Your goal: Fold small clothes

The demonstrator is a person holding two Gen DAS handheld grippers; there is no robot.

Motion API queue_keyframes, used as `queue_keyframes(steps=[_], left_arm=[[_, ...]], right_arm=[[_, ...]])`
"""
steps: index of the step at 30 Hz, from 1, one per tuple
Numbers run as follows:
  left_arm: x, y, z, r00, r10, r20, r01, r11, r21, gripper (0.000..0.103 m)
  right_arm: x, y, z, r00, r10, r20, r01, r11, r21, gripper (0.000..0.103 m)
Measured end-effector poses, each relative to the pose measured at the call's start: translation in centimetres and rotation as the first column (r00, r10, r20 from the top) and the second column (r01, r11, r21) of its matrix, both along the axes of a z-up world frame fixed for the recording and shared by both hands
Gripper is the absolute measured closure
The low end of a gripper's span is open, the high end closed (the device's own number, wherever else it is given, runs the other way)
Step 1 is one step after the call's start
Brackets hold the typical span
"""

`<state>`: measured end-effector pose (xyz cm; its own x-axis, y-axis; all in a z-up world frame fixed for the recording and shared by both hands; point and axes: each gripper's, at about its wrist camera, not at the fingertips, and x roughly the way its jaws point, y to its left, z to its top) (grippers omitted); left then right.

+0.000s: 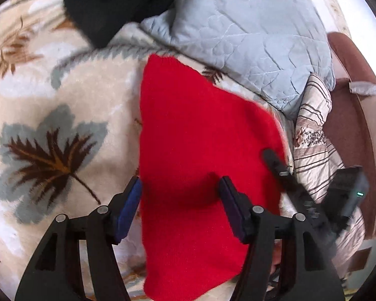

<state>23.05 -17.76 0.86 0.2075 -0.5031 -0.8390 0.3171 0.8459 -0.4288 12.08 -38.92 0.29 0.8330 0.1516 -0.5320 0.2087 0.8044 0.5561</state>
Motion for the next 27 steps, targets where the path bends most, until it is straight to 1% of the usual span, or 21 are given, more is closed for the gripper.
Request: queue_keyframes(steps=[2,3,4,5,6,8,10,12,13,15,17,18,20,21,22,23,24,25,26,27], left_arm=[[-0.2,-0.7,-0.6,1.000,-0.013,0.018,0.013,1.000,0.021,0.036],[-0.3,-1.2,-1.0,0.999,-0.022,0.026,0.021,0.999,0.036,0.033],[-0.5,-1.7,-1.6,0.999,-0.027,0.041,0.024,0.997,0.071,0.028],[-0.5,-2.0,-1.9,0.998,-0.030,0.050,0.026,0.996,0.087,0.026],[-0.6,-2.2,-2.1,0.998,-0.036,0.056,0.031,0.995,0.091,0.025],[-0.6,-2.2,-2.4,0.998,-0.027,0.054,0.023,0.996,0.084,0.024],[-0.6,-2.1,-2.4,0.999,-0.014,0.040,0.011,0.997,0.082,0.024],[-0.8,-1.9,-2.1,0.999,-0.007,0.032,0.004,0.997,0.082,0.024],[-1.2,-1.8,-1.9,0.999,-0.009,0.036,0.005,0.996,0.088,0.024],[-2.0,-1.3,-1.4,0.999,-0.017,0.050,0.013,0.997,0.083,0.024],[-3.2,-0.4,-1.1,0.998,-0.021,0.060,0.017,0.998,0.062,0.024],[-3.6,0.0,-1.2,0.998,-0.015,0.055,0.012,0.999,0.052,0.024],[-4.5,1.0,-2.0,1.000,-0.004,0.019,0.004,1.000,0.016,0.024],[-4.8,1.3,-2.4,1.000,0.000,-0.001,0.001,1.000,0.009,0.024],[-5.1,1.7,-3.1,0.999,0.002,-0.032,-0.002,1.000,0.003,0.024],[-5.3,1.9,-3.6,0.998,0.002,-0.059,-0.002,1.000,0.001,0.024],[-5.6,2.1,-3.9,0.997,0.004,-0.080,-0.004,1.000,-0.006,0.024],[-5.9,2.5,-4.2,0.995,0.006,-0.096,-0.008,1.000,-0.015,0.024],[-6.2,2.7,-4.2,0.995,0.008,-0.104,-0.010,1.000,-0.020,0.024],[-6.5,2.9,-4.2,0.995,0.008,-0.101,-0.010,1.000,-0.017,0.024]], right_arm=[[-0.3,-0.4,-0.6,0.999,-0.038,-0.021,0.038,0.999,0.009,0.090],[0.2,-0.8,-1.8,0.996,-0.045,-0.071,0.046,0.999,0.022,0.090],[0.3,-0.9,-2.7,0.993,-0.048,-0.105,0.051,0.998,0.031,0.090],[0.3,-1.2,-3.8,0.989,-0.053,-0.135,0.059,0.997,0.044,0.090],[0.3,-1.5,-4.4,0.989,-0.054,-0.138,0.063,0.996,0.061,0.090],[0.6,-1.9,-4.4,0.989,-0.056,-0.137,0.069,0.993,0.094,0.089],[0.3,-2.1,-3.9,0.988,-0.049,-0.149,0.065,0.992,0.104,0.089],[-0.6,-2.2,-3.5,0.989,-0.033,-0.141,0.054,0.988,0.145,0.081],[-0.9,-2.1,-3.4,0.990,-0.026,-0.135,0.048,0.986,0.161,0.080],[-2.7,-1.9,-3.1,0.994,-0.007,-0.110,0.029,0.980,0.195,0.074],[-4.5,-1.4,-3.3,0.996,0.018,-0.084,0.002,0.974,0.227,0.060],[-5.5,-1.0,-3.7,0.996,0.035,-0.079,-0.015,0.971,0.239,0.059],[-6.4,-0.2,-4.4,0.996,0.047,-0.071,-0.029,0.972,0.232,0.058],[-6.9,0.1,-4.4,0.997,0.039,-0.063,-0.025,0.977,0.213,0.059],[-7.2,0.4,-4.0,0.997,0.032,-0.064,-0.019,0.981,0.195,0.064],[-7.3,0.6,-3.6,0.998,0.028,-0.064,-0.016,0.984,0.177,0.085],[-7.7,0.9,-2.8,0.998,0.030,-0.046,-0.023,0.987,0.158,0.092],[-8.5,1.1,-2.1,1.000,0.020,-0.023,-0.016,0.991,0.132,0.092],[-9.0,1.4,-1.4,1.000,0.005,-0.006,-0.005,0.995,0.104,0.095],[-9.4,1.6,-1.0,1.000,-0.016,0.010,0.015,0.996,0.085,0.096]])
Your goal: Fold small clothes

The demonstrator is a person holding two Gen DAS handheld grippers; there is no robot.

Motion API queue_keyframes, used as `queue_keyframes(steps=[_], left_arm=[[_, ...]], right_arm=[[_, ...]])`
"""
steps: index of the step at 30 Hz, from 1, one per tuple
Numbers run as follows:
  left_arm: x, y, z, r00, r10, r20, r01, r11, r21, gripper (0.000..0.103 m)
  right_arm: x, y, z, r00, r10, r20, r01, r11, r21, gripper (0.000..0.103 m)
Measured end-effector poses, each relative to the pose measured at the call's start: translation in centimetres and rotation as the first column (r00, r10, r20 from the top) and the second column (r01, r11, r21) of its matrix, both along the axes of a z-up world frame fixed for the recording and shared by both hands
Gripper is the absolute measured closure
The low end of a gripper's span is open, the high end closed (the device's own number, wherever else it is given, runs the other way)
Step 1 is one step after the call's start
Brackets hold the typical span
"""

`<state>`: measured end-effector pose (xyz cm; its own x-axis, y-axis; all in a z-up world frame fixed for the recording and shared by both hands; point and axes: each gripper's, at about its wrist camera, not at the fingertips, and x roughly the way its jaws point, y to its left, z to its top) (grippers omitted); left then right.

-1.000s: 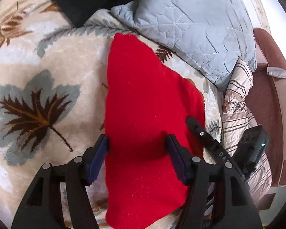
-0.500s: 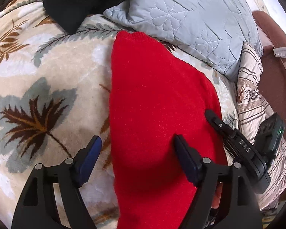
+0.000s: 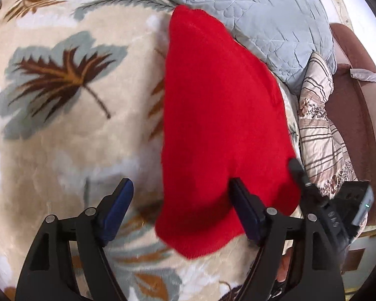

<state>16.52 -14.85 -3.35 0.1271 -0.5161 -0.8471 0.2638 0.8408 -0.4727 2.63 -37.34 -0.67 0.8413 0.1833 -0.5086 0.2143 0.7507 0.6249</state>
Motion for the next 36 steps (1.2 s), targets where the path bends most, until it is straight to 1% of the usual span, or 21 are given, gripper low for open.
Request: queue_keyframes(steps=[1,3,6,7,9,10,11,12,13,15,18,19,20,22,24,26,28,29,30,33,36], left_arm=[[-0.4,0.2,0.0,1.000,-0.005,0.011,0.005,1.000,0.011,0.023],[-0.7,0.2,-0.2,1.000,-0.012,0.016,0.011,1.000,0.029,0.022],[-1.0,0.3,-0.5,1.000,-0.008,-0.003,0.008,0.999,0.039,0.021],[-1.1,0.3,-0.4,1.000,-0.012,0.001,0.012,0.999,0.043,0.021],[-1.4,0.8,0.1,1.000,-0.002,-0.002,0.002,1.000,0.021,0.022],[-1.6,1.2,0.3,1.000,0.008,0.000,-0.008,1.000,0.000,0.022],[-1.7,1.4,0.4,1.000,0.013,0.002,-0.013,1.000,-0.007,0.022],[-1.7,1.6,0.3,1.000,0.019,0.000,-0.019,1.000,-0.009,0.022],[-1.7,1.6,0.0,1.000,0.027,-0.007,-0.027,1.000,-0.014,0.022],[-1.7,1.6,-0.7,0.999,0.038,-0.027,-0.039,0.999,-0.015,0.022],[-1.8,1.5,-0.8,0.999,0.047,-0.024,-0.047,0.999,-0.003,0.022],[-1.9,1.2,-0.5,0.999,0.037,-0.024,-0.037,0.999,0.010,0.022],[-1.8,1.0,-0.3,0.999,0.034,-0.029,-0.033,0.999,0.017,0.022],[-1.9,1.3,0.2,0.999,0.037,-0.030,-0.036,0.999,0.008,0.022],[-1.9,1.6,0.5,0.999,0.042,-0.016,-0.042,0.999,0.004,0.022],[-1.9,1.4,0.2,0.999,0.035,-0.005,-0.035,0.999,0.026,0.020],[-1.7,0.9,-0.8,1.000,0.029,-0.007,-0.028,0.996,0.080,0.019],[-1.8,0.6,-0.9,1.000,0.018,0.002,-0.018,0.996,0.092,0.018],[-2.0,0.4,-0.7,1.000,0.008,0.016,-0.009,0.995,0.104,0.018],[-2.6,0.1,0.6,0.998,-0.022,0.053,0.015,0.991,0.132,0.019],[-2.8,0.2,2.9,0.993,-0.028,0.118,0.016,0.994,0.106,0.019]], right_arm=[[-0.2,-0.1,-0.1,1.000,-0.022,-0.001,0.022,1.000,0.001,0.100],[0.0,-0.6,-1.6,0.997,-0.061,-0.039,0.062,0.998,0.028,0.100],[0.5,-1.7,-4.3,0.994,-0.066,-0.088,0.081,0.979,0.189,0.099],[0.3,-2.5,-3.8,0.996,-0.055,-0.069,0.071,0.961,0.267,0.092],[-0.5,-3.2,-2.4,1.000,-0.024,-0.016,0.028,0.960,0.278,0.089],[-1.1,-3.3,-1.9,1.000,-0.025,-0.002,0.024,0.964,0.266,0.076],[-1.6,-3.5,-1.8,0.999,-0.035,0.002,0.034,0.964,0.264,0.055],[-2.0,-3.5,-2.0,0.999,-0.047,-0.007,0.048,0.964,0.263,0.047],[-1.9,-3.4,-2.4,0.998,-0.044,-0.040,0.053,0.964,0.259,0.044],[-1.1,-2.9,-3.2,0.996,-0.005,-0.087,0.026,0.968,0.251,0.046],[-0.2,-1.2,-2.8,0.992,0.068,-0.103,-0.049,0.982,0.181,0.071],[0.1,-0.1,-2.0,0.988,0.088,-0.126,-0.077,0.993,0.087,0.085],[0.1,0.5,-1.3,0.988,0.088,-0.129,-0.086,0.996,0.022,0.086],[-0.4,0.7,0.5,0.995,0.059,-0.086,-0.062,0.998,-0.030,0.087],[-1.2,0.0,1.3,0.999,0.021,-0.047,-0.022,1.000,-0.006,0.088],[-0.9,-0.5,0.3,0.995,0.010,-0.103,-0.009,1.000,0.009,0.088],[0.6,0.0,-2.3,0.974,0.025,-0.225,-0.017,0.999,0.037,0.088],[0.7,0.0,-3.1,0.969,0.023,-0.246,-0.013,0.999,0.043,0.087],[0.4,-0.3,-3.1,0.971,0.009,-0.238,0.004,0.998,0.055,0.087],[-0.1,-1.0,-1.7,0.978,-0.035,-0.207,0.050,0.996,0.068,0.075],[0.0,-1.9,1.0,0.986,-0.142,-0.082,0.146,0.988,0.055,0.072]])
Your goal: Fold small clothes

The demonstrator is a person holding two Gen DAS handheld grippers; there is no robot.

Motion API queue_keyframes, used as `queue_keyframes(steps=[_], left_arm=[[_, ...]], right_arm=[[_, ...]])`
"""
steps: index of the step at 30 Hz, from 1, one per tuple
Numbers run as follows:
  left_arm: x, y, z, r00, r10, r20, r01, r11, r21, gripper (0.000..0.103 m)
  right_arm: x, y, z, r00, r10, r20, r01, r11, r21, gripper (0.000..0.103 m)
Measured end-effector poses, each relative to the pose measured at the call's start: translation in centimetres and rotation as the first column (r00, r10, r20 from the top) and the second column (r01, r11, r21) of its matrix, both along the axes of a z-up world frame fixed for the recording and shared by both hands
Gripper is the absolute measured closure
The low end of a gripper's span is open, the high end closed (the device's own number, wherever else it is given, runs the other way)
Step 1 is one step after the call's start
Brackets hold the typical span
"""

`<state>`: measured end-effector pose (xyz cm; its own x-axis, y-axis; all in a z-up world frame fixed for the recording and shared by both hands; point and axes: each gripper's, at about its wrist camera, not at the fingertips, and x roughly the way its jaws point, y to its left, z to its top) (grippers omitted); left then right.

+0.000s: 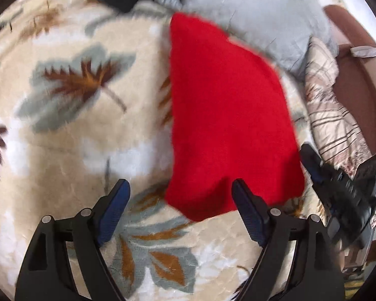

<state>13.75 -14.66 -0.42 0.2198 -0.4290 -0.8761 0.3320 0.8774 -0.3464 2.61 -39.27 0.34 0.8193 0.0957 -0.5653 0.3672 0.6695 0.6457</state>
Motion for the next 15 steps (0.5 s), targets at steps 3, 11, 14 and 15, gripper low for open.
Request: queue_keyframes(steps=[3,11,14,15], left_arm=[[1.6,-1.0,2.2,0.999,0.005,0.054,-0.005,1.000,-0.006,0.019],[6.4,-5.3,-0.2,0.996,0.008,0.085,-0.017,0.994,0.107,0.011],[6.7,-5.0,-1.2,0.997,0.046,0.056,-0.049,0.997,0.057,0.007],[6.8,-4.9,-1.4,0.998,0.053,0.045,-0.055,0.998,0.040,0.006]], right_arm=[[2.0,-0.6,0.8,0.998,-0.001,0.070,-0.002,0.999,0.046,0.063],[7.2,0.7,-3.8,0.991,0.073,-0.113,-0.085,0.991,-0.102,0.091],[6.9,0.5,-3.5,0.993,0.066,-0.102,-0.073,0.995,-0.070,0.088],[6.9,0.5,-3.5,0.992,0.073,-0.103,-0.081,0.994,-0.074,0.087]])
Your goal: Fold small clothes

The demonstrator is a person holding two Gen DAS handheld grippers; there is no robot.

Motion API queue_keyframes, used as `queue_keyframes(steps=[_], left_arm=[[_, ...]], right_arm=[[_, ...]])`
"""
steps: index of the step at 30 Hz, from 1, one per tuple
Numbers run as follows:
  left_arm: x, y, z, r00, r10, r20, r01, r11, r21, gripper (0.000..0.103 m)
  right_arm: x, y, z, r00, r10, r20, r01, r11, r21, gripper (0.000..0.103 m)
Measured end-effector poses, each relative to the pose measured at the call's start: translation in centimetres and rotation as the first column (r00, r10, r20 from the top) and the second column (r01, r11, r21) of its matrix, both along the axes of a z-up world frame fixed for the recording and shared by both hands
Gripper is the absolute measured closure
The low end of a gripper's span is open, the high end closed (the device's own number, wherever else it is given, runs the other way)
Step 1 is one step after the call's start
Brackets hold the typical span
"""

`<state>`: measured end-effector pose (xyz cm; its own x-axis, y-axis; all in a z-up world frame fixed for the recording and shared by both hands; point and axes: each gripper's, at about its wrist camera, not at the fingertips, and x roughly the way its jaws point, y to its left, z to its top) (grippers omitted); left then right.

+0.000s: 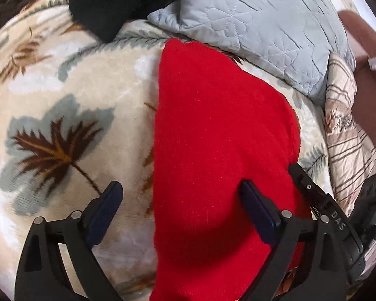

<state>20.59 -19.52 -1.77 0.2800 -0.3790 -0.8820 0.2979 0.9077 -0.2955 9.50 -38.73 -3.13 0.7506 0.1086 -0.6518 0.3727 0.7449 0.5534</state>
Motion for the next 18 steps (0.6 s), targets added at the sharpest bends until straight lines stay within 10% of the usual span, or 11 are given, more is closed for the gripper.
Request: queue_keyframes(steps=[18], left_arm=[[-0.37,-0.13,-0.08,0.999,0.032,0.004,-0.032,0.999,-0.001,0.003]], right_arm=[[-0.54,-0.14,0.15,1.000,-0.004,0.015,0.003,1.000,0.027,0.086]])
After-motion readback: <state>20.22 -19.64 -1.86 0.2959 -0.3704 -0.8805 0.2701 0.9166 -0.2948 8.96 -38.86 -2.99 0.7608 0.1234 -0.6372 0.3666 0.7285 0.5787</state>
